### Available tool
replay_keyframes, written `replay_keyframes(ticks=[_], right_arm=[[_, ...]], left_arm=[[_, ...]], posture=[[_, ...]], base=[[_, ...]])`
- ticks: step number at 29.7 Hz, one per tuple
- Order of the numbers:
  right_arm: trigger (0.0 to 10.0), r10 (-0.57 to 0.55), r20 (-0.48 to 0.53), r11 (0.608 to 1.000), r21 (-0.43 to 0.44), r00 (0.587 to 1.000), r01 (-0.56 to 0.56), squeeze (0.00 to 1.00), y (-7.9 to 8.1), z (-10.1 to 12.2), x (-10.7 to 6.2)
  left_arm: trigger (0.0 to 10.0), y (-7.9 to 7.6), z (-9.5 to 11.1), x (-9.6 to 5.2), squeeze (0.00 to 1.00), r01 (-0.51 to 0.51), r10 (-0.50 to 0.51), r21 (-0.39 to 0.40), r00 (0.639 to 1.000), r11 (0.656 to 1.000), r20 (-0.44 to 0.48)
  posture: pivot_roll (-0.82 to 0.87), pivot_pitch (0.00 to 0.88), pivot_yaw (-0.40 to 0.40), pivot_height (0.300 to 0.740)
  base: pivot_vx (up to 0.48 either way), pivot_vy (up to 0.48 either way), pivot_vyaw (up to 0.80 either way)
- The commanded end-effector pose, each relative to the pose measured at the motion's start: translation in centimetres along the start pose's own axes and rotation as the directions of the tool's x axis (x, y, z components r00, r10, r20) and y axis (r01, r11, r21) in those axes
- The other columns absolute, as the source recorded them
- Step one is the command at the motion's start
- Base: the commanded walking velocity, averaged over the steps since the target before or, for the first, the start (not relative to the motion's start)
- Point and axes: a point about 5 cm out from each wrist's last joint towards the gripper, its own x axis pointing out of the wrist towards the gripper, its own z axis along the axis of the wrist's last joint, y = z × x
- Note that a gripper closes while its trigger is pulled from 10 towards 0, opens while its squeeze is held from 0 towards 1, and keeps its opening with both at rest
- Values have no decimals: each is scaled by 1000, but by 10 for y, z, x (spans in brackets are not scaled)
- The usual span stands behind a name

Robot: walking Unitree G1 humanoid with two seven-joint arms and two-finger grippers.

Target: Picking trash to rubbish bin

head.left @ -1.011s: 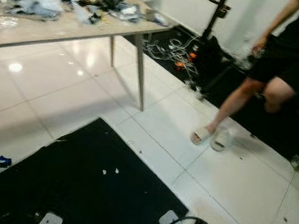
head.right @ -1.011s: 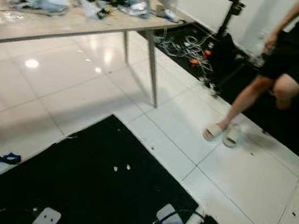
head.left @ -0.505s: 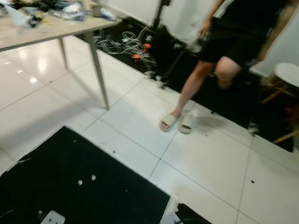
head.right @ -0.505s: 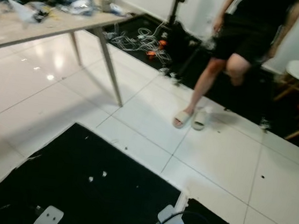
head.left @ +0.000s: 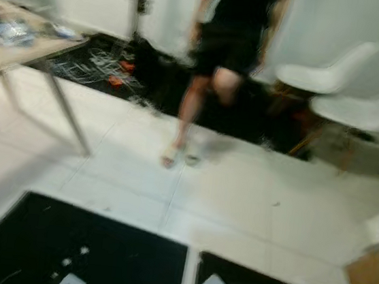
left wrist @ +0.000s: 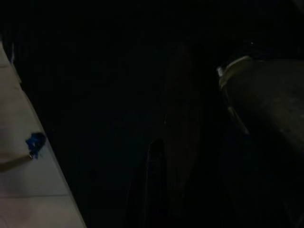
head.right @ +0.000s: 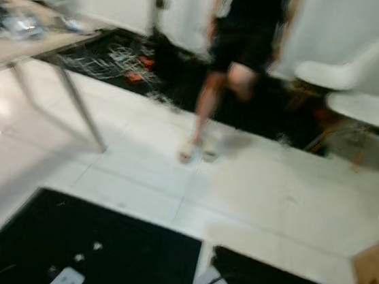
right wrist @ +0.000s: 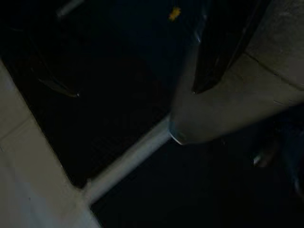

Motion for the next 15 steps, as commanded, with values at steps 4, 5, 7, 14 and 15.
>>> replay_keyframes(ticks=[4,5,7,14,15], right_arm=[[10000,71,-69,997,-11,995,-72,0,18,-17,2],[10000,70,-70,997,-14,995,-71,0,17,-17,1],[10000,67,-73,998,-17,995,-68,0,15,-19,1],[10000,58,-82,998,-32,995,-61,0,12,-22,0],[10000,57,-83,998,-33,995,-59,0,11,-23,0]], left_arm=[[10000,-7,0,1,0,13,-13,25,1000,1000,0],[10000,-7,0,1,0,13,-13,26,1000,1000,1],[10000,-8,0,1,0,13,-13,27,1000,1000,3],[10000,-9,1,1,0,12,-12,19,1000,1000,6],[10000,-10,1,1,0,12,-13,18,1000,1000,5]], posture=[[58,0,-19,740],[58,0,-19,740],[60,0,-21,740],[61,0,-26,740],[61,0,-26,740]], base=[[0,0,-750],[0,0,-750],[0,0,-750],[0,0,-750],[0,0,-750]])
